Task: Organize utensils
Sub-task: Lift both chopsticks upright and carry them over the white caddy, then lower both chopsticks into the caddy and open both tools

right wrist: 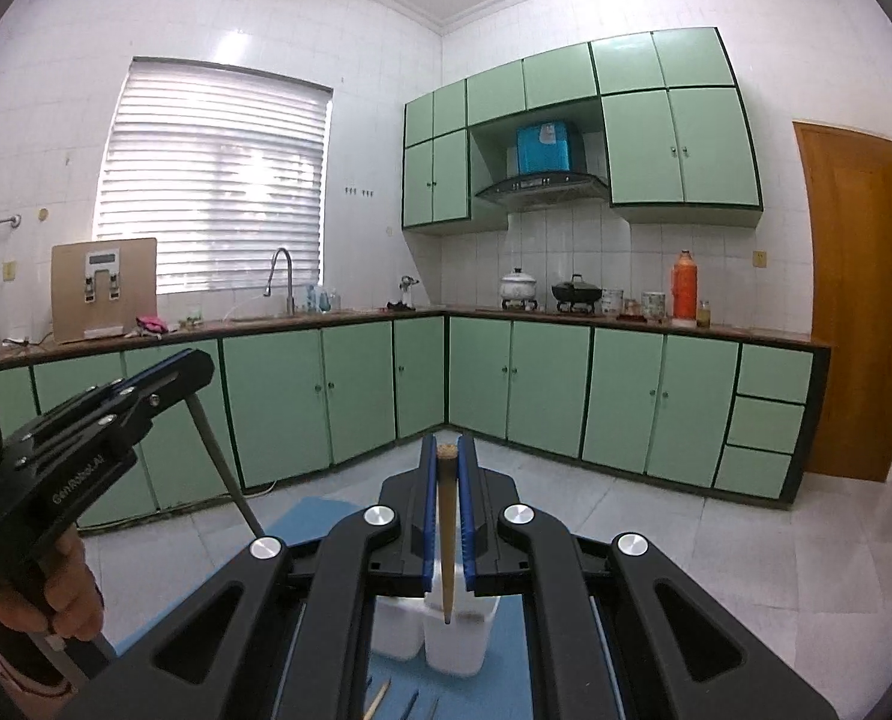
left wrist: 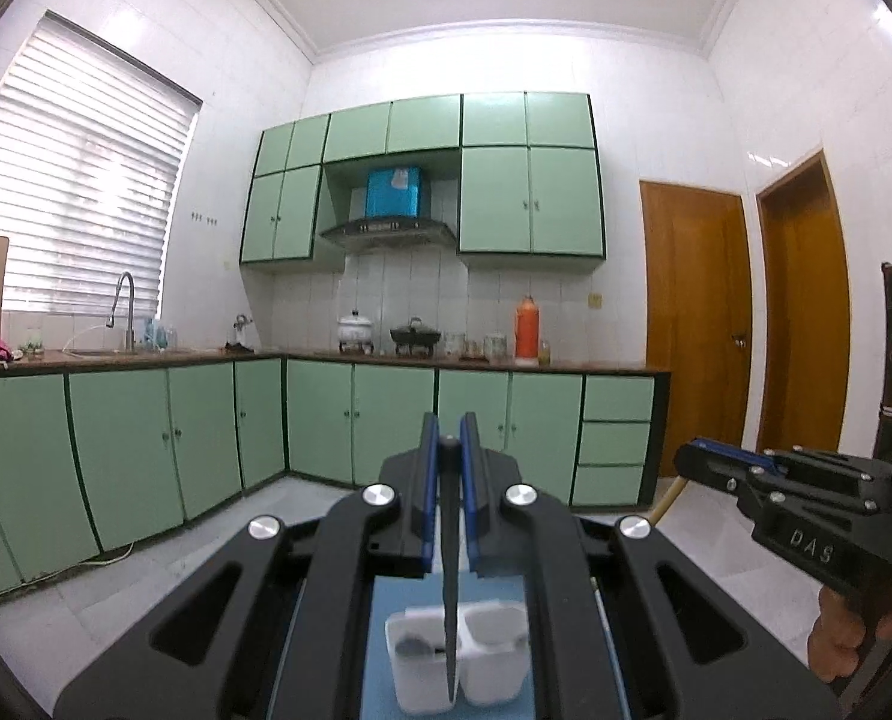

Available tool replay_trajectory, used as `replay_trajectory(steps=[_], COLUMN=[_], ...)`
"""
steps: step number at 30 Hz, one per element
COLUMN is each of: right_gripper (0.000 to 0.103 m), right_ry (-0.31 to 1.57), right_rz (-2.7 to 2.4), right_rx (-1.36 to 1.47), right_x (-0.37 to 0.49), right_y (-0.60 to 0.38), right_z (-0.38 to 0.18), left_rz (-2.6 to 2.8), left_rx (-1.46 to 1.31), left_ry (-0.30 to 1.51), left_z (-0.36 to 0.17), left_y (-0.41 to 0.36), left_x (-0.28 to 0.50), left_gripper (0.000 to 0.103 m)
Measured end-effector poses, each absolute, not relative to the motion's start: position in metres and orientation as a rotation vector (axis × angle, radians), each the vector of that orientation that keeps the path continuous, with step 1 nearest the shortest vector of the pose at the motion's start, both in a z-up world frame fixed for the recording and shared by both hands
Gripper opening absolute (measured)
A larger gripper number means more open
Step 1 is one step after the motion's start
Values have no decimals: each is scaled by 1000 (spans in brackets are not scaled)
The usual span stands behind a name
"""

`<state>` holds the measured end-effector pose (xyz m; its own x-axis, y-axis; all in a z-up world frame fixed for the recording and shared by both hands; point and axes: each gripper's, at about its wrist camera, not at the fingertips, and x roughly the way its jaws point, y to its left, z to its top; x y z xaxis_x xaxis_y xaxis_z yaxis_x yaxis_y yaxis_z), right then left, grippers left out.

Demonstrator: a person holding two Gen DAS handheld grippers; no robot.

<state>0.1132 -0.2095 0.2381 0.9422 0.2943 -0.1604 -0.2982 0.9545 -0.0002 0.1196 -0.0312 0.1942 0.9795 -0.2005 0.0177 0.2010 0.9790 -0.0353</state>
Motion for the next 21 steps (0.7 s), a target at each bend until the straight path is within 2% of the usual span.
replay_trajectory(steps=[5,12,21], right_gripper=[7,7,7], right_ry=[184,271,358], right_rz=[295,282,277], right_rx=[-29,-28,-27], right_x=[152,203,242], right_y=[-202,-197,-193], right_z=[242,217,181], left_rz=[-188,-165,-135], left_rx=[-59,-98,-86], left_ry=[-39,-48,77], left_z=[207,203,156], left_y=[-38,-41,-47], left_x=[155,215,277], left_gripper=[6,6,6])
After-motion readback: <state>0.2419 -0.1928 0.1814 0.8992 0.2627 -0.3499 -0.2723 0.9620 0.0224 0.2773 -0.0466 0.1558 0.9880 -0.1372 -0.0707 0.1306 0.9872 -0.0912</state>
